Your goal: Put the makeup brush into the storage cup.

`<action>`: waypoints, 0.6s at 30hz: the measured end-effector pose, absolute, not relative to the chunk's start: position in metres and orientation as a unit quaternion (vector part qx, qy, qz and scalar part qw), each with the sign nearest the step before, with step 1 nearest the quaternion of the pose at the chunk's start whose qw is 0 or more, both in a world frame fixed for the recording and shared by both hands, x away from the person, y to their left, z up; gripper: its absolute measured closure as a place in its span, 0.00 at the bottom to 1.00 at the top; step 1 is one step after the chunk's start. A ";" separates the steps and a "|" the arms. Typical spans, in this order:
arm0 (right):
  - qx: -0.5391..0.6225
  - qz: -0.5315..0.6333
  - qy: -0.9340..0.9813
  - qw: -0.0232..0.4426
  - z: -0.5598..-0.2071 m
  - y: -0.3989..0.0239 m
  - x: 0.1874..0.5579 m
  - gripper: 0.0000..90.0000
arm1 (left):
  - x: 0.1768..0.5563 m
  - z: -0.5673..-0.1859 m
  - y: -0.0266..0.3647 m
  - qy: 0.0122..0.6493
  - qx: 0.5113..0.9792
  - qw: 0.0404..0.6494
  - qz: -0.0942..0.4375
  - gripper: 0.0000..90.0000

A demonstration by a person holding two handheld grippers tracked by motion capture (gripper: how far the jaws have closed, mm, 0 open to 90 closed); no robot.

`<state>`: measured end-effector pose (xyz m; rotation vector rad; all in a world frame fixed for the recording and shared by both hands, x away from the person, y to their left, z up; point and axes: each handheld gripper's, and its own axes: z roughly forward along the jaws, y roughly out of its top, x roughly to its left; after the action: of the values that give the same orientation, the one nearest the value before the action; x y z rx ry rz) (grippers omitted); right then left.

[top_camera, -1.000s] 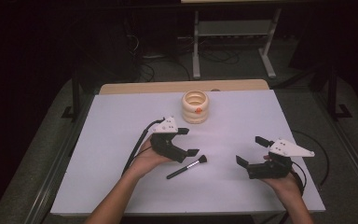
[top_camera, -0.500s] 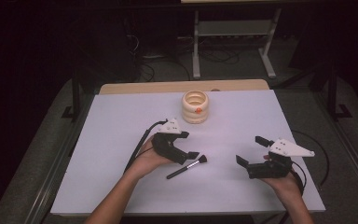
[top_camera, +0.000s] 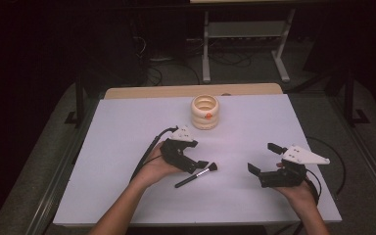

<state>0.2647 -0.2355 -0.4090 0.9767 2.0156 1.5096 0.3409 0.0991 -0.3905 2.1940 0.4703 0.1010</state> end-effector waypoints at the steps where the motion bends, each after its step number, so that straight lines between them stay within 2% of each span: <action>1: 0.352 0.545 0.728 0.219 -0.409 -0.236 0.265 0.00 | 0.341 -0.391 0.098 0.189 0.882 0.429 0.042 0.17; 18: 0.351 0.543 0.730 0.220 -0.409 -0.235 0.265 0.00 | 0.339 -0.396 0.088 0.190 0.911 0.365 0.035 0.25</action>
<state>0.2645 -0.2352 -0.4089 0.9720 2.0199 1.5014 0.3388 0.0884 -0.3960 2.3415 0.4891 0.0898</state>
